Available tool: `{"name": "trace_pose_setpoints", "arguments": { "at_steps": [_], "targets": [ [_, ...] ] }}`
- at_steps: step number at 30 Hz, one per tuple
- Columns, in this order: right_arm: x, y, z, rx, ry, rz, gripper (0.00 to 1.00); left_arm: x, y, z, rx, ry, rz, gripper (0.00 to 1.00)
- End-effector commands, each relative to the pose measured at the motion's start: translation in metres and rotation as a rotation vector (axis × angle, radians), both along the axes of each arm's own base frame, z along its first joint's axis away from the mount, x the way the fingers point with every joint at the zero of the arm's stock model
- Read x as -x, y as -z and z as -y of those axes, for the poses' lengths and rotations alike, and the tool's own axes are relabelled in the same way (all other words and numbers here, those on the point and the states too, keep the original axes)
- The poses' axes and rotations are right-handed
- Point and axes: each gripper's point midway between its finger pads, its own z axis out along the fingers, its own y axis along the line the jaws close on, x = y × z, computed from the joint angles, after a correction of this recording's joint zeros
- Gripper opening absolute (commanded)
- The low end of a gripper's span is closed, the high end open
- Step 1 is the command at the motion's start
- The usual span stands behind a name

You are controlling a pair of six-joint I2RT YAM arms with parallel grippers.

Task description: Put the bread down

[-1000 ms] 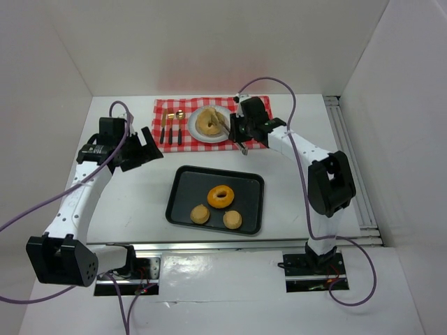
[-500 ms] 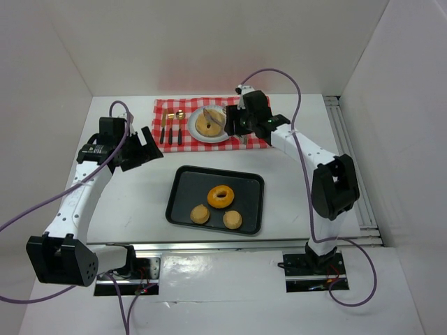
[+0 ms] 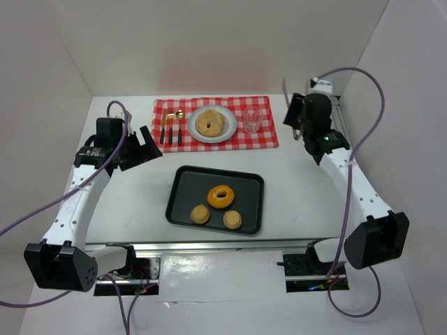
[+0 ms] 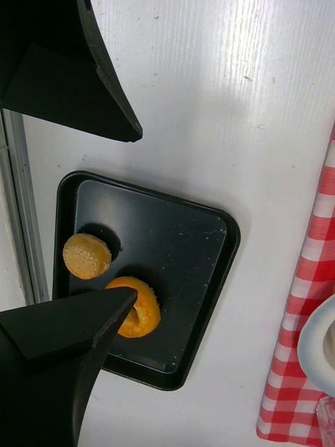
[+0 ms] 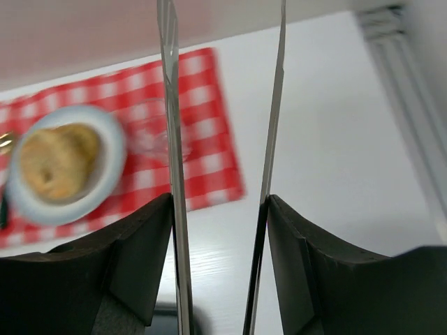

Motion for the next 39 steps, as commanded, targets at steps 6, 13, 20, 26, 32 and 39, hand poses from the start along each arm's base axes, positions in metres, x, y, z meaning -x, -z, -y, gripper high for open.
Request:
{"name": "trace_pose_setpoints", "arguments": {
  "at_steps": [6,13,20,26,32,39],
  "targets": [
    [-0.013,0.078,0.082,-0.045,0.305,0.020,0.63,0.000,-0.020,-0.004,-0.017,-0.003,0.072,0.99],
    [-0.056,0.141,0.097,-0.023,0.364,-0.020,0.63,-0.004,-0.010,-0.006,-0.018,-0.016,0.040,0.99],
    [-0.076,0.158,0.107,-0.065,0.435,-0.106,1.00,-0.008,-0.015,-0.005,-0.018,-0.016,0.040,0.99],
    [-0.062,0.091,0.111,-0.078,0.475,-0.124,1.00,-0.006,-0.021,-0.007,-0.022,-0.020,0.060,0.99],
    [-0.013,0.090,0.106,-0.059,0.488,-0.238,1.00,0.004,-0.015,-0.006,-0.022,-0.007,0.049,0.99],
    [0.027,0.133,0.107,-0.080,0.481,-0.290,1.00,0.009,-0.013,-0.004,-0.015,0.001,0.049,0.99]
  ]
}}
